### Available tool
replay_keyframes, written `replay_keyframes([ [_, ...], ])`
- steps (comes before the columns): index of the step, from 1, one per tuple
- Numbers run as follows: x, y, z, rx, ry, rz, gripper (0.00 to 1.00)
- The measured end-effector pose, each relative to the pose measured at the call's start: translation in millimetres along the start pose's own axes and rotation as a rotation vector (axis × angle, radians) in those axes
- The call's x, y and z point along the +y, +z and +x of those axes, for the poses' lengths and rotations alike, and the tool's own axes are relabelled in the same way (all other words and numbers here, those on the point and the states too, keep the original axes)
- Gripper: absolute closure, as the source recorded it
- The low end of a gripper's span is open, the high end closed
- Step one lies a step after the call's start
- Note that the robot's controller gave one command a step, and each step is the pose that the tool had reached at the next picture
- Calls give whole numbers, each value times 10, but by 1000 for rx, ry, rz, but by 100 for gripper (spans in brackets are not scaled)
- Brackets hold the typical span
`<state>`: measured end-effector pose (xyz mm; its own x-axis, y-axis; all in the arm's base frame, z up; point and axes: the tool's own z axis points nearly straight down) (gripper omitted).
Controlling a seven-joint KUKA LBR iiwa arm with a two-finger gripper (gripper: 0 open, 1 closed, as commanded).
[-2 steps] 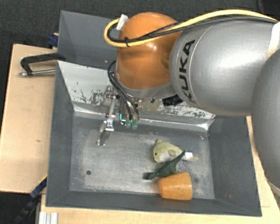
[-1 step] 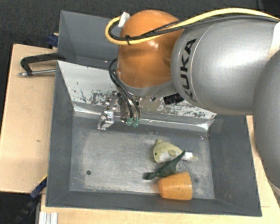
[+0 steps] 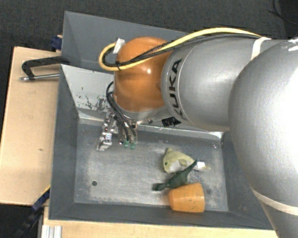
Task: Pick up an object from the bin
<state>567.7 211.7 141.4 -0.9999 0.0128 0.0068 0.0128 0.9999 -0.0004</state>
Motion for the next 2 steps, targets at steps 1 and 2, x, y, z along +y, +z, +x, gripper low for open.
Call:
replay_keyframes([
  [1,0,-47,-19,-8,1,-2,0],
  [2,-1049,-556,518,-8,-206,2,0],
])
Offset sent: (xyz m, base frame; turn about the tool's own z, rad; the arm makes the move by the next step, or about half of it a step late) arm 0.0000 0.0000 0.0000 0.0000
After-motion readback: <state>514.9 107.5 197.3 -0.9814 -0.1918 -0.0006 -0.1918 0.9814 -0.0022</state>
